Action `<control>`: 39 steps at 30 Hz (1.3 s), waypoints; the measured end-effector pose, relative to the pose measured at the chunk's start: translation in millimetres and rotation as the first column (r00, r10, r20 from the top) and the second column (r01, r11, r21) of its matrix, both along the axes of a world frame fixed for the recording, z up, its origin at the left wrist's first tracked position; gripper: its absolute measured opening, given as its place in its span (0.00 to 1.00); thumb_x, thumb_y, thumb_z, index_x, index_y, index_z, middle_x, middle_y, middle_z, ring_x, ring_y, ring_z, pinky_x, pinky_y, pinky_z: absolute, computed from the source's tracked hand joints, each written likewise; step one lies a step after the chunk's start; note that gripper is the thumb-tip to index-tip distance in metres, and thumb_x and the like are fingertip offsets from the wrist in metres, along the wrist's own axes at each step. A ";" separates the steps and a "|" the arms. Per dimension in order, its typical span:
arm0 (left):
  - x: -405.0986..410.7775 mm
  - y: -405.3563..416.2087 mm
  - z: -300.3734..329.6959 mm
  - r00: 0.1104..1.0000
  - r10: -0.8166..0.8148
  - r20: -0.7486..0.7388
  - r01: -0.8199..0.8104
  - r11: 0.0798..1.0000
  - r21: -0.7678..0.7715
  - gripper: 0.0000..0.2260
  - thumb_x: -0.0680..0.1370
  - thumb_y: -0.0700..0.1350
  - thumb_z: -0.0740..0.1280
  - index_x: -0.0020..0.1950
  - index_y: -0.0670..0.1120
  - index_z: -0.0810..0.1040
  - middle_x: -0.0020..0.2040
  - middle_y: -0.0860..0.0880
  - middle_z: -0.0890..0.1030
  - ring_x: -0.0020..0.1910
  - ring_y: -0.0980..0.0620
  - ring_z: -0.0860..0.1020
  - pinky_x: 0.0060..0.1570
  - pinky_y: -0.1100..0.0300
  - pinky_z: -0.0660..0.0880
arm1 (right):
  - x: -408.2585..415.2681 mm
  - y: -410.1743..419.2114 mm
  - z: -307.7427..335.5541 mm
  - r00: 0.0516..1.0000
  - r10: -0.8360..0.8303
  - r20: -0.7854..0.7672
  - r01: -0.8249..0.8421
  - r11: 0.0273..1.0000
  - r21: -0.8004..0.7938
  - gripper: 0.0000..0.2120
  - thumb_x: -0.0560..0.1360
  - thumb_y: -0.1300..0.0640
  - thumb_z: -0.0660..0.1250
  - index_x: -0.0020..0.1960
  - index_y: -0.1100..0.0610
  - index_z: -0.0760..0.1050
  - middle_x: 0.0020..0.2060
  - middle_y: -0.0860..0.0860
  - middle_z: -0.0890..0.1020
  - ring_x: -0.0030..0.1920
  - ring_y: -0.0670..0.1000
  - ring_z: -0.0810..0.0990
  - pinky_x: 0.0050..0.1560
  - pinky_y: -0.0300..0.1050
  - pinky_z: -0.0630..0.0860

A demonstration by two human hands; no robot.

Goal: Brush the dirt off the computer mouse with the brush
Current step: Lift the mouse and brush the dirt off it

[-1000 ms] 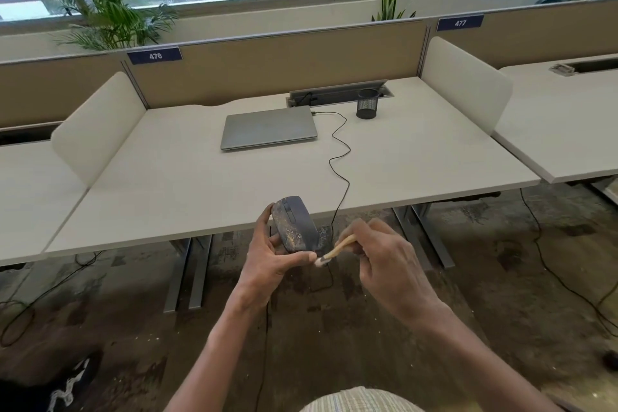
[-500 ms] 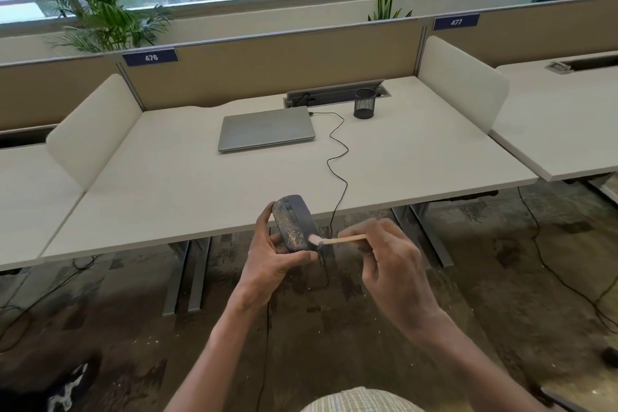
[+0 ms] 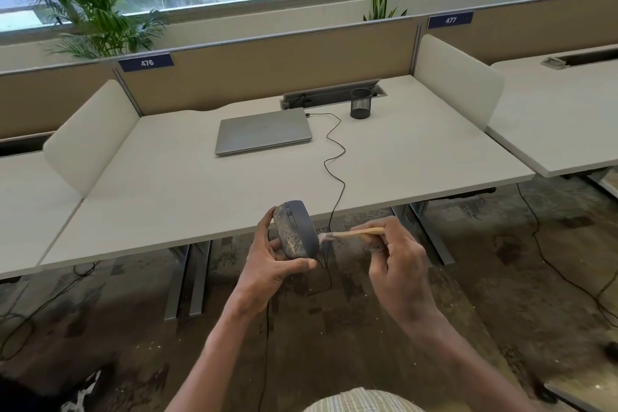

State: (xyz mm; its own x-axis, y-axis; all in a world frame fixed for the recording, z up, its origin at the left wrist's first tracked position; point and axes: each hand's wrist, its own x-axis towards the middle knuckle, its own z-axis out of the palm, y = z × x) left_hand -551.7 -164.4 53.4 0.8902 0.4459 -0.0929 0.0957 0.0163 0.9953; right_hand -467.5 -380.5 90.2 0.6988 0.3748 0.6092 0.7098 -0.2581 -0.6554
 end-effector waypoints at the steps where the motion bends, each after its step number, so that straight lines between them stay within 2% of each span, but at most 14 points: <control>1: -1.1 -1.1 0.6 1.000 -0.012 -0.002 0.012 1.000 -0.011 0.61 0.54 0.46 0.88 0.79 0.65 0.58 0.67 0.39 0.79 0.62 0.41 0.83 0.64 0.37 0.79 | 3.6 0.7 0.1 1.000 -0.020 -0.002 0.020 0.999 0.029 0.05 0.78 0.58 0.64 0.53 0.57 0.74 0.42 0.48 0.81 0.40 0.45 0.79 0.36 0.38 0.78; 2: -2.0 -2.6 1.2 1.000 -0.025 -0.005 0.025 0.999 -0.023 0.61 0.55 0.44 0.88 0.80 0.64 0.58 0.66 0.38 0.79 0.61 0.40 0.84 0.64 0.37 0.79 | 7.5 1.4 0.1 0.999 -0.044 -0.004 0.044 0.998 0.048 0.04 0.79 0.57 0.64 0.53 0.56 0.73 0.41 0.48 0.80 0.37 0.45 0.78 0.34 0.36 0.75; 4: -3.6 -5.4 2.4 0.999 -0.052 -0.009 0.052 0.998 -0.033 0.60 0.57 0.42 0.87 0.80 0.64 0.57 0.66 0.38 0.79 0.60 0.40 0.85 0.62 0.38 0.80 | 14.9 3.4 0.8 0.997 -0.076 -0.020 0.077 0.995 0.061 0.05 0.79 0.61 0.66 0.53 0.56 0.71 0.39 0.48 0.80 0.34 0.46 0.76 0.33 0.34 0.70; 9: -6.9 -13.5 7.0 0.992 -0.122 -0.007 0.122 0.992 -0.043 0.58 0.58 0.41 0.86 0.79 0.65 0.58 0.68 0.39 0.78 0.60 0.38 0.84 0.62 0.35 0.79 | 31.3 14.4 8.7 0.996 -0.075 -0.046 0.076 0.997 0.019 0.07 0.79 0.63 0.66 0.56 0.60 0.73 0.37 0.49 0.80 0.33 0.38 0.76 0.30 0.27 0.70; 14: -9.4 -22.8 13.2 0.988 -0.156 0.014 0.157 0.986 -0.055 0.54 0.61 0.37 0.84 0.76 0.66 0.59 0.65 0.40 0.80 0.59 0.39 0.85 0.60 0.37 0.81 | 51.6 37.0 16.5 0.983 -0.003 -0.185 -0.012 0.997 -0.077 0.07 0.82 0.55 0.64 0.59 0.53 0.71 0.40 0.50 0.86 0.35 0.45 0.84 0.29 0.43 0.82; 18: -12.4 -27.2 16.8 0.982 -0.187 0.003 0.187 0.982 -0.021 0.54 0.65 0.31 0.82 0.76 0.66 0.58 0.65 0.39 0.81 0.59 0.39 0.85 0.58 0.42 0.83 | 61.8 57.1 25.1 0.945 0.059 -0.321 -0.108 0.985 -0.137 0.05 0.82 0.58 0.63 0.57 0.52 0.71 0.39 0.50 0.86 0.32 0.40 0.83 0.32 0.41 0.82; 20: -12.6 -28.8 18.0 0.980 -0.198 -0.006 0.198 0.980 -0.017 0.54 0.66 0.29 0.81 0.77 0.66 0.57 0.64 0.39 0.82 0.58 0.40 0.85 0.57 0.44 0.83 | 66.2 67.5 24.1 0.915 0.079 -0.396 -0.152 0.976 -0.157 0.04 0.82 0.59 0.64 0.53 0.51 0.72 0.43 0.52 0.85 0.35 0.44 0.84 0.34 0.45 0.82; 23: -11.5 -28.9 19.9 0.977 -0.212 -0.022 0.211 0.977 -0.017 0.56 0.64 0.32 0.83 0.79 0.65 0.56 0.63 0.39 0.82 0.58 0.39 0.85 0.59 0.40 0.82 | 69.7 81.4 21.6 0.866 0.101 -0.490 -0.212 0.961 -0.176 0.01 0.81 0.56 0.65 0.51 0.51 0.74 0.49 0.50 0.82 0.44 0.51 0.83 0.44 0.58 0.83; 25: -11.0 -27.1 20.9 0.974 -0.225 -0.027 0.224 0.974 -0.023 0.55 0.65 0.32 0.83 0.80 0.64 0.56 0.63 0.38 0.82 0.58 0.38 0.85 0.59 0.38 0.81 | 69.8 88.7 21.8 0.846 0.102 -0.523 -0.223 0.959 -0.174 0.01 0.80 0.56 0.65 0.50 0.51 0.75 0.48 0.50 0.82 0.44 0.51 0.81 0.47 0.55 0.81; 27: -11.5 -25.3 22.8 0.971 -0.237 -0.027 0.236 0.971 -0.022 0.54 0.66 0.29 0.81 0.80 0.62 0.56 0.63 0.38 0.83 0.58 0.38 0.85 0.58 0.39 0.82 | 69.3 94.6 22.0 0.835 0.109 -0.540 -0.241 0.954 -0.180 0.03 0.80 0.56 0.64 0.48 0.51 0.75 0.48 0.50 0.83 0.45 0.51 0.81 0.49 0.51 0.79; 29: -12.6 -23.2 25.2 0.968 -0.250 -0.025 0.249 0.968 -0.018 0.53 0.67 0.28 0.80 0.79 0.63 0.57 0.62 0.39 0.84 0.57 0.38 0.85 0.58 0.41 0.82 | 67.8 98.9 22.1 0.824 0.119 -0.553 -0.263 0.946 -0.188 0.03 0.79 0.55 0.64 0.47 0.48 0.74 0.48 0.50 0.85 0.48 0.52 0.82 0.53 0.53 0.80; 32: -14.5 -20.0 29.1 0.967 -0.252 -0.033 0.252 0.968 -0.012 0.54 0.67 0.27 0.79 0.80 0.62 0.56 0.61 0.42 0.85 0.57 0.39 0.85 0.57 0.43 0.83 | 64.6 103.3 21.8 0.832 0.116 -0.542 -0.268 0.941 -0.209 0.03 0.80 0.55 0.63 0.48 0.48 0.73 0.48 0.51 0.85 0.46 0.53 0.83 0.51 0.57 0.81; 34: -15.1 -18.2 30.5 0.967 -0.254 -0.031 0.254 0.967 -0.019 0.54 0.68 0.27 0.79 0.80 0.62 0.55 0.61 0.42 0.85 0.58 0.39 0.85 0.57 0.44 0.83 | 61.9 106.1 21.9 0.858 0.101 -0.503 -0.249 0.939 -0.236 0.01 0.80 0.54 0.62 0.50 0.50 0.73 0.48 0.52 0.85 0.46 0.54 0.83 0.50 0.58 0.81; 39: -16.2 -16.3 26.9 0.974 -0.226 -0.003 0.226 0.973 -0.036 0.53 0.69 0.27 0.78 0.82 0.60 0.55 0.62 0.40 0.85 0.59 0.39 0.85 0.59 0.43 0.82 | 58.0 108.6 22.5 0.888 0.019 -0.459 -0.148 0.957 -0.248 0.05 0.79 0.56 0.61 0.54 0.53 0.72 0.50 0.56 0.84 0.48 0.58 0.82 0.51 0.58 0.80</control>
